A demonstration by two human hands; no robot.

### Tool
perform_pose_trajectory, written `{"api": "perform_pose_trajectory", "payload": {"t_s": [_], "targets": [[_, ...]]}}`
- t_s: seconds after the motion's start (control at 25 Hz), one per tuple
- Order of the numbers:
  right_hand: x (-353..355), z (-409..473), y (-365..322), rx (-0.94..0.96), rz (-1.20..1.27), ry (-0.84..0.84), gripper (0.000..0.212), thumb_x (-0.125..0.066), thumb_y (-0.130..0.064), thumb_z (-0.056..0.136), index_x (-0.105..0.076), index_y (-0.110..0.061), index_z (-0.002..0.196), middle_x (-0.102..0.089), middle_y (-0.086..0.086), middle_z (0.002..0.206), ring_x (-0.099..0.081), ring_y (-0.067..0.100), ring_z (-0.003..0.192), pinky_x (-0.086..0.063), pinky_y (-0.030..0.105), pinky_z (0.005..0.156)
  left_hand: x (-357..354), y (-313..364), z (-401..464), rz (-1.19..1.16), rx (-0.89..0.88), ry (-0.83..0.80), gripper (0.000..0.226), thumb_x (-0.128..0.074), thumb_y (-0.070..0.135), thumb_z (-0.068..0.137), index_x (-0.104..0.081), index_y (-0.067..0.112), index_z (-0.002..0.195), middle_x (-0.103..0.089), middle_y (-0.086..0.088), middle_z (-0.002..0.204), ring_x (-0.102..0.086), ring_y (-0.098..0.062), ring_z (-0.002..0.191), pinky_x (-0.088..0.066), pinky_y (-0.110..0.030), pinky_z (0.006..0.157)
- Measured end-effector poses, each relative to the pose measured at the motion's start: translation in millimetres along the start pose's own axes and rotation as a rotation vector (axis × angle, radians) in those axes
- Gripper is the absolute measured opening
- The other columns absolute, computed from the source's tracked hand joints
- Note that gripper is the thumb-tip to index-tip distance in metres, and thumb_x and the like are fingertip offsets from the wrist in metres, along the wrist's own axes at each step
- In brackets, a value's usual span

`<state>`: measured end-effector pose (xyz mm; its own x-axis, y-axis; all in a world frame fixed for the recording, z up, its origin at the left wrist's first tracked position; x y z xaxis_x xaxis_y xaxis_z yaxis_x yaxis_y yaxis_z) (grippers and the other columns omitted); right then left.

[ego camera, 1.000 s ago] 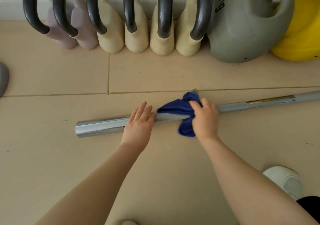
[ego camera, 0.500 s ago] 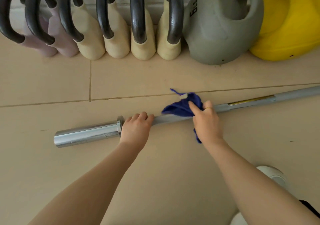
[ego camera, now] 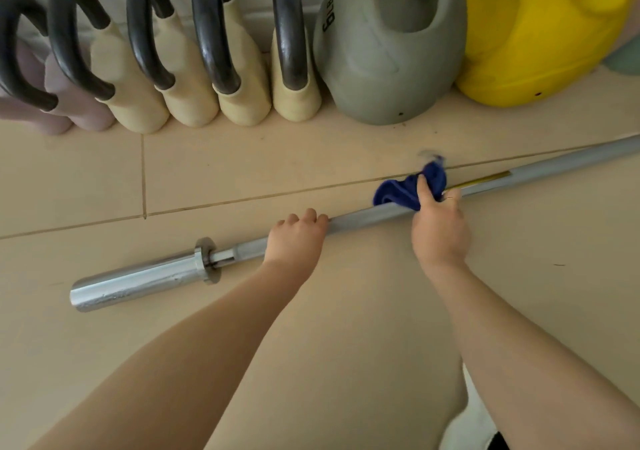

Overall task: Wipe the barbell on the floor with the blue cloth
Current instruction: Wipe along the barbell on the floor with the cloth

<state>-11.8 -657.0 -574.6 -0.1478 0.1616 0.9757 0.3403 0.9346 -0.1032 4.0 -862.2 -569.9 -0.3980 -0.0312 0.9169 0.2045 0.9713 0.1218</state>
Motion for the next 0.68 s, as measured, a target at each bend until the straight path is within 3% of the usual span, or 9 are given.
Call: {"api": "perform_pose_trajectory", "payload": {"t_s": [0.08, 0.2, 0.28, 0.36, 0.44, 0.52, 0.6, 0.68], "targets": [[-8.0, -12.8, -22.4, -0.028, 0.030, -0.038, 0.058, -0.044, -0.011, 0.091, -0.023, -0.022, 0.144, -0.038, 0.023, 0.129, -0.060, 0.039, 0.081, -0.048, 0.041, 0.068, -0.3, 2.7, -2.9, 0.006, -0.004, 0.020, 0.051, -0.046, -0.002, 0.085, -0.036, 0.013, 0.132, -0.051, -0.008, 0.117, -0.054, -0.030, 0.098, -0.043, -0.035, 0.075], [-12.5, -23.4, -47.4, 0.161, 0.007, -0.119, 0.060, -0.041, -0.007, 0.090, -0.018, -0.017, 0.145, -0.036, 0.023, 0.131, -0.062, 0.037, 0.084, -0.048, 0.037, 0.067, 4.2, -0.4, -0.5, -0.039, 0.015, -0.020, 0.051, -0.043, -0.003, 0.086, -0.035, 0.014, 0.133, -0.053, -0.007, 0.120, -0.055, -0.030, 0.102, -0.044, -0.037, 0.073], [-2.5, -8.5, -28.0, 0.213, 0.019, -0.150, 0.060, -0.041, -0.010, 0.091, -0.018, -0.016, 0.146, -0.038, 0.023, 0.132, -0.061, 0.039, 0.088, -0.048, 0.039, 0.069, 9.0, -7.3, 7.8, -0.088, 0.050, -0.059, 0.049, -0.041, -0.003, 0.086, -0.038, 0.016, 0.131, -0.054, -0.007, 0.122, -0.056, -0.032, 0.105, -0.045, -0.038, 0.073], [7.7, 8.8, 0.6, 0.047, 0.041, -0.098, 0.061, -0.041, -0.009, 0.092, -0.016, -0.018, 0.147, -0.040, 0.023, 0.130, -0.060, 0.040, 0.089, -0.048, 0.042, 0.072, 12.4, -10.8, 13.8, -0.107, 0.072, -0.098, 0.046, -0.040, -0.003, 0.086, -0.042, 0.018, 0.127, -0.055, -0.007, 0.120, -0.056, -0.032, 0.105, -0.044, -0.037, 0.071], [8.7, 0.4, -11.7, -0.017, 0.139, -0.160, 0.066, -0.043, -0.005, 0.090, -0.014, -0.020, 0.146, -0.038, 0.023, 0.131, -0.056, 0.042, 0.097, -0.049, 0.045, 0.081, 15.2, -10.2, 15.5, -0.101, 0.075, -0.110, 0.047, -0.040, -0.003, 0.085, -0.043, 0.020, 0.127, -0.056, -0.007, 0.120, -0.056, -0.032, 0.105, -0.045, -0.037, 0.072], [-2.6, -21.7, -52.6, 0.037, 0.302, -0.272, 0.060, -0.046, -0.006, 0.088, -0.021, -0.016, 0.142, -0.042, 0.024, 0.131, -0.052, 0.044, 0.106, -0.047, 0.049, 0.088, 16.7, -10.8, 15.5, -0.091, 0.080, -0.120, 0.049, -0.040, -0.003, 0.085, -0.042, 0.021, 0.128, -0.056, -0.006, 0.121, -0.056, -0.032, 0.106, -0.046, -0.038, 0.075], [-4.6, -24.2, -68.4, 0.049, 0.451, -0.237, 0.045, -0.047, -0.012, 0.090, -0.032, -0.012, 0.132, -0.053, 0.020, 0.121, -0.054, 0.040, 0.106, -0.046, 0.046, 0.087, 17.2, -11.6, 17.6, -0.091, 0.097, -0.153, 0.050, -0.042, -0.002, 0.086, -0.041, 0.022, 0.129, -0.055, -0.006, 0.123, -0.056, -0.031, 0.107, -0.047, -0.037, 0.077], [1.9, -9.4, -49.9, 0.082, 0.451, -0.185, 0.032, -0.050, -0.017, 0.089, -0.042, -0.012, 0.120, -0.060, 0.015, 0.113, -0.057, 0.037, 0.103, -0.048, 0.045, 0.082, 16.6, -14.1, 19.3, -0.110, 0.108, -0.157, 0.050, -0.043, -0.001, 0.086, -0.042, 0.023, 0.130, -0.054, -0.005, 0.123, -0.056, -0.030, 0.107, -0.047, -0.037, 0.079]]}}
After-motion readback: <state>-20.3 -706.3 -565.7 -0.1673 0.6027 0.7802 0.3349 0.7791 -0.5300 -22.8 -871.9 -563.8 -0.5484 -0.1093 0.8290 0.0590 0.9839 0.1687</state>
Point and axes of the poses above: each hand's wrist, its own z-axis towards the middle knuckle, its own x-axis out of the back of the hand, y = z × x, the point moved 1 cm from there along z, towards the middle knuckle
